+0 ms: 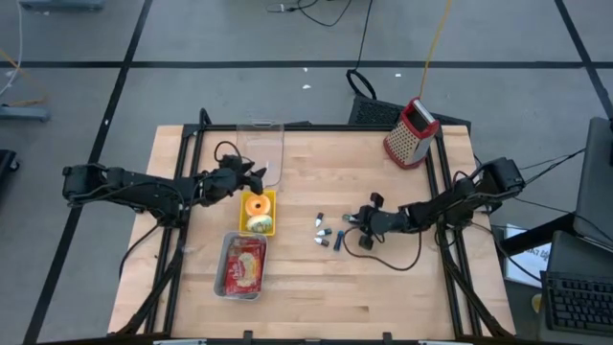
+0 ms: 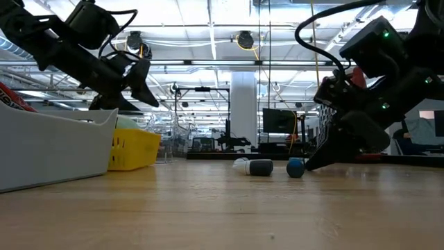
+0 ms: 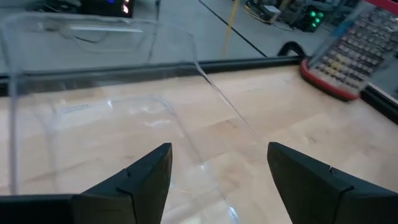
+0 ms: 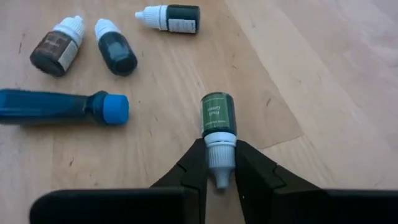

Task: Pick & Place Food Item
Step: Put the right green food coloring bottle into the transparent bin

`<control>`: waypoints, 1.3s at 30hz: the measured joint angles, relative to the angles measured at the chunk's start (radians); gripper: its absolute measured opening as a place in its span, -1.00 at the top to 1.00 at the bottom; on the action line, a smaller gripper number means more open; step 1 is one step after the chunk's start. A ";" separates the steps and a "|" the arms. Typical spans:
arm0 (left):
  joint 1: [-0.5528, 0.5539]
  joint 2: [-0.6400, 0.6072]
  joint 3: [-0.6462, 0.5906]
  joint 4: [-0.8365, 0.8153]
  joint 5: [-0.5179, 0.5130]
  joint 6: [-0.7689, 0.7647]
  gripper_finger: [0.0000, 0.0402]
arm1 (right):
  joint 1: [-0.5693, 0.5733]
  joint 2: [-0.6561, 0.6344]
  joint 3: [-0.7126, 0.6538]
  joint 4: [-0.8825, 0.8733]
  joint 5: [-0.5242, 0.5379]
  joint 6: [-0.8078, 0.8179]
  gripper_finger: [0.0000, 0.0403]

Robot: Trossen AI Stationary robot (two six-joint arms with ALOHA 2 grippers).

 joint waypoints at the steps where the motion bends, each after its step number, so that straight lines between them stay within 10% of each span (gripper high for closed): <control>1: 0.000 0.000 0.000 0.003 0.022 0.001 -0.33 | 0.000 -0.001 0.000 0.003 0.000 -0.017 0.78; 10: -0.001 0.000 0.000 0.242 0.311 0.022 -0.33 | -0.002 -0.103 -0.002 0.151 0.003 -0.276 0.77; 22: -0.136 0.012 0.033 0.368 0.439 0.031 -0.33 | -0.002 -0.202 0.000 0.291 0.000 -0.459 0.77; 39: -0.260 0.471 0.352 0.365 0.493 0.323 -0.33 | 0.008 -0.202 0.000 0.324 -0.066 -0.452 0.77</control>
